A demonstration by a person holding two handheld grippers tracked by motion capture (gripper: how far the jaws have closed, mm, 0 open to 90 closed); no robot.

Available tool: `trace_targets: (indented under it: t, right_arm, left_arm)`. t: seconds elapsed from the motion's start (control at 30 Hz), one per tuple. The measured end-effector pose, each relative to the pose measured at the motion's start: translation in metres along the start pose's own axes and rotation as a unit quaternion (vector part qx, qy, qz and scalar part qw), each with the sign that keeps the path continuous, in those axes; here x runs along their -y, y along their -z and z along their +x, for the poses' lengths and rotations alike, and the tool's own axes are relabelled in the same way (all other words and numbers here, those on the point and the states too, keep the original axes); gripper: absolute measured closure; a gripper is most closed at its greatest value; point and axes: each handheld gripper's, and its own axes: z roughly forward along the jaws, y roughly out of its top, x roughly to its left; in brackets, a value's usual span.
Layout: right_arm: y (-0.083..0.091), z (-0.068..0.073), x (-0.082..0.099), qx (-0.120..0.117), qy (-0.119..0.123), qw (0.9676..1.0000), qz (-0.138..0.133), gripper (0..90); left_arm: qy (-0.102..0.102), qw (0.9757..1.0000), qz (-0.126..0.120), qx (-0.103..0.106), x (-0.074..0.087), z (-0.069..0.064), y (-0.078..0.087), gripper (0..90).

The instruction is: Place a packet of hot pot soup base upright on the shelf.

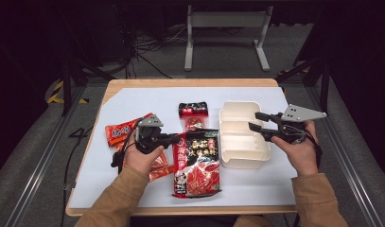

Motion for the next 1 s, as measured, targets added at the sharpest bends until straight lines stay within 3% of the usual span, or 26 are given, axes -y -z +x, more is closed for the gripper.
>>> trace_targets:
  t: [0.23,0.33,0.37,0.6,1.0]
  right_arm:
    - [0.001,0.007,-0.006,-0.013,-0.024,0.9996,0.007,49.2]
    - [0.002,0.01,-0.009,-0.016,-0.022,0.9996,0.006,51.3]
    - [0.004,0.013,-0.012,-0.024,-0.021,0.9995,0.002,54.2]
    - [0.004,0.022,-0.018,-0.039,-0.015,0.9991,0.007,55.2]
    - [-0.007,0.038,-0.025,-0.073,-0.024,0.997,0.016,48.8]
  left_arm:
    - [-0.035,0.9987,-0.036,-0.005,-0.009,-0.017,0.015,86.3]
    - [-0.048,0.9978,-0.045,-0.011,-0.012,-0.023,0.019,86.4]
    - [-0.063,0.9967,-0.046,-0.022,-0.014,-0.027,0.023,86.4]
    - [-0.088,0.9934,-0.063,-0.037,-0.019,-0.039,0.032,86.4]
    - [-0.089,0.9902,-0.089,-0.06,-0.02,-0.042,0.044,86.4]
